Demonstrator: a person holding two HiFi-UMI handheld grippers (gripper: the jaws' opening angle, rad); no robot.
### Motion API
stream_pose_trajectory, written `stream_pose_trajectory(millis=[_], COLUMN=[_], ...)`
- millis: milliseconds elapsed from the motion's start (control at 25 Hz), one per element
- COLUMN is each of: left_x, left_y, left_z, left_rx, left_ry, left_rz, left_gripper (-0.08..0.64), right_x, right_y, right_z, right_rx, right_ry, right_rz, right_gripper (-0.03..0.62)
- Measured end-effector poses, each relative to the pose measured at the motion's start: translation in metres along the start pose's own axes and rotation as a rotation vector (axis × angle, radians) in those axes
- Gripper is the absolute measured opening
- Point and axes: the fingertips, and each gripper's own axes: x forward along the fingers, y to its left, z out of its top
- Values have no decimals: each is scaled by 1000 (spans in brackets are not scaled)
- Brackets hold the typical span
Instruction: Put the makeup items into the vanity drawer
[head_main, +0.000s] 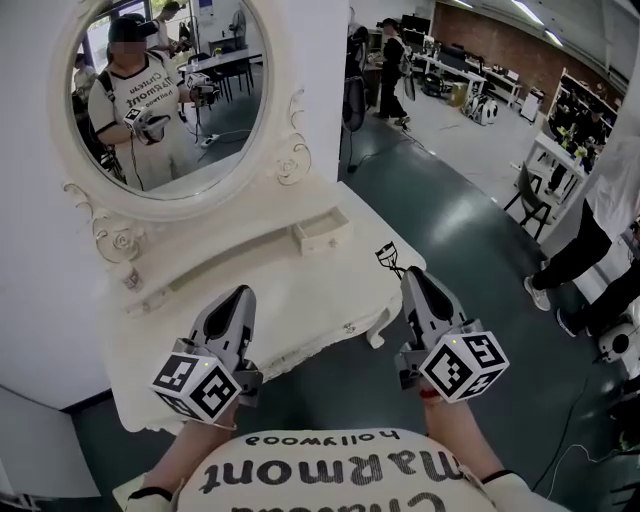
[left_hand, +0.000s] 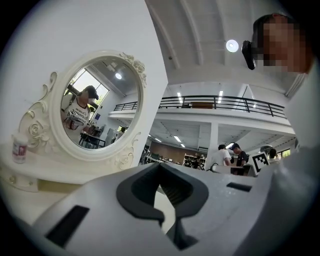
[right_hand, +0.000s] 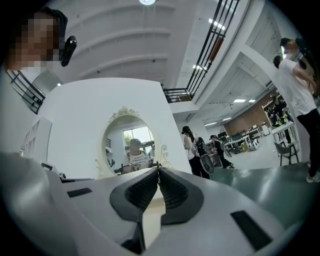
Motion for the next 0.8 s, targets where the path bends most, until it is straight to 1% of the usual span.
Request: stream_pose_trajectory(millis=[240,400,480,600,720,800], left_x=[3,17,27,49,76,91], left_y=[6,14,21,28,35,42], left_z=[-17,-27,-35,-46,-50,-51], left_rx=[-23,-1,-16,-53,-61,-67], left_ry=[46,47,49,70,76,75], left_rz=[55,68,75,64,36,38], left_gripper=[8,8,8,8,8,8], right_x=[7,15,20,29,45,59], right_y=[-15,-30,-39,-52,-64,-71], right_z=[-23,-43,-52,-58,-62,-66], right_rx=[29,42,46,49,48,49], right_ry=[51,87,109,135,158,179], right_rz=[17,9,-2,-19,-27,-26], right_gripper=[36,37,36,36,35,36])
